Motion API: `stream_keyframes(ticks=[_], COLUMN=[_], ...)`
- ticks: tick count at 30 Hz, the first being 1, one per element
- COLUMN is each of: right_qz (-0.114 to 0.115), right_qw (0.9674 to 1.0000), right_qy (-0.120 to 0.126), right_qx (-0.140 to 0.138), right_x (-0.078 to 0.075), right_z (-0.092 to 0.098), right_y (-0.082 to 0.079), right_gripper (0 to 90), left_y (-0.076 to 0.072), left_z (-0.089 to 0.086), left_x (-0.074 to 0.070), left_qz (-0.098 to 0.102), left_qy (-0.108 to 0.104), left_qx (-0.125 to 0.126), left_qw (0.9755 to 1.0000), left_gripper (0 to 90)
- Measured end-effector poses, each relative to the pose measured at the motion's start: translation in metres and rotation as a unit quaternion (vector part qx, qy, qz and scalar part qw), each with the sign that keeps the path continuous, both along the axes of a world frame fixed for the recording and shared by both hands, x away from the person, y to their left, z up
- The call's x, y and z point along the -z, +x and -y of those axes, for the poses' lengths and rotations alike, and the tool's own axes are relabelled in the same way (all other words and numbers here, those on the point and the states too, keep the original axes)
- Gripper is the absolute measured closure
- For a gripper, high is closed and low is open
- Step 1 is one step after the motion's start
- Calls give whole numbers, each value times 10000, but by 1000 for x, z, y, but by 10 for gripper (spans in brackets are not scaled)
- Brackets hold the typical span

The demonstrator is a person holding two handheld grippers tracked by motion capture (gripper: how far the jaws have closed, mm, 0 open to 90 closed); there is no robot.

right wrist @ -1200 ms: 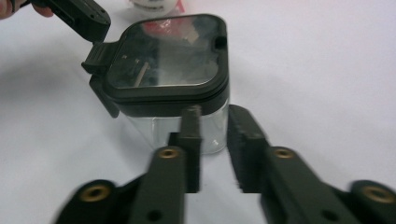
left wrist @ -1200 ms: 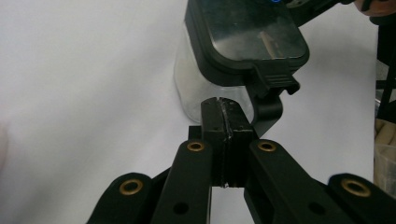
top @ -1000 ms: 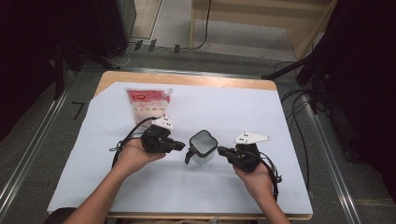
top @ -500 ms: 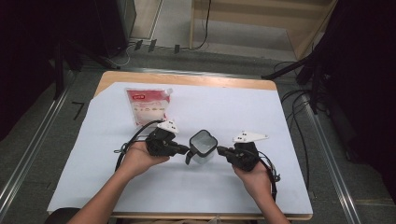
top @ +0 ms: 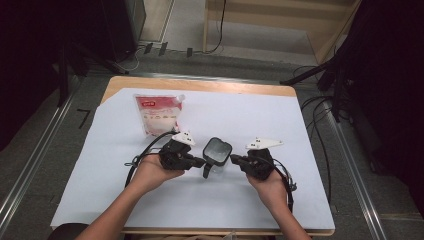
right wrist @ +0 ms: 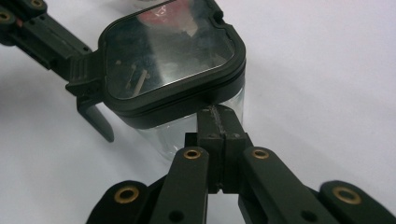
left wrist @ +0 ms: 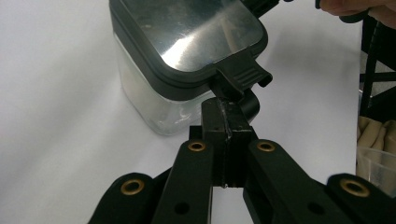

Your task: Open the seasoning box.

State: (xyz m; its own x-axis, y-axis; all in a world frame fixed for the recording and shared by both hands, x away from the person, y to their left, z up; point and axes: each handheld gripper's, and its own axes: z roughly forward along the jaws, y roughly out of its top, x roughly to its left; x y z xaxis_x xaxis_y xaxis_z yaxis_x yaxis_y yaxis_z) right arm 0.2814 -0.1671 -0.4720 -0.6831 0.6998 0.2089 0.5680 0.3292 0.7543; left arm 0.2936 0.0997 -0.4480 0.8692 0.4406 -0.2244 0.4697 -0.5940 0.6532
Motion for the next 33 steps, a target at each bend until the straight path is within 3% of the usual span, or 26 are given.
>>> stream_keyframes(ticks=[17, 21, 29, 33], right_qz=[-46, -79, -119, -99], right_qw=[10000, 9999, 9995, 9997], right_qy=[-29, -17, 70, 48], right_qx=[34, 143, 278, 239], right_x=[4, 5, 8, 6], right_z=[-1, -3, -1, 1], right_y=[13, 16, 23, 22], right_gripper=[900, 900, 900, 900], left_y=[-7, -8, -10, -10], left_z=[19, 24, 40, 38], left_x=[2, 3, 6, 5], left_qz=[67, -50, 11, 4], left_qy=[66, -26, -197, -239], left_qx=[-42, -61, -61, 3], left_qw=[9999, 10000, 9998, 9997], left_gripper=[900, 900, 900, 900])
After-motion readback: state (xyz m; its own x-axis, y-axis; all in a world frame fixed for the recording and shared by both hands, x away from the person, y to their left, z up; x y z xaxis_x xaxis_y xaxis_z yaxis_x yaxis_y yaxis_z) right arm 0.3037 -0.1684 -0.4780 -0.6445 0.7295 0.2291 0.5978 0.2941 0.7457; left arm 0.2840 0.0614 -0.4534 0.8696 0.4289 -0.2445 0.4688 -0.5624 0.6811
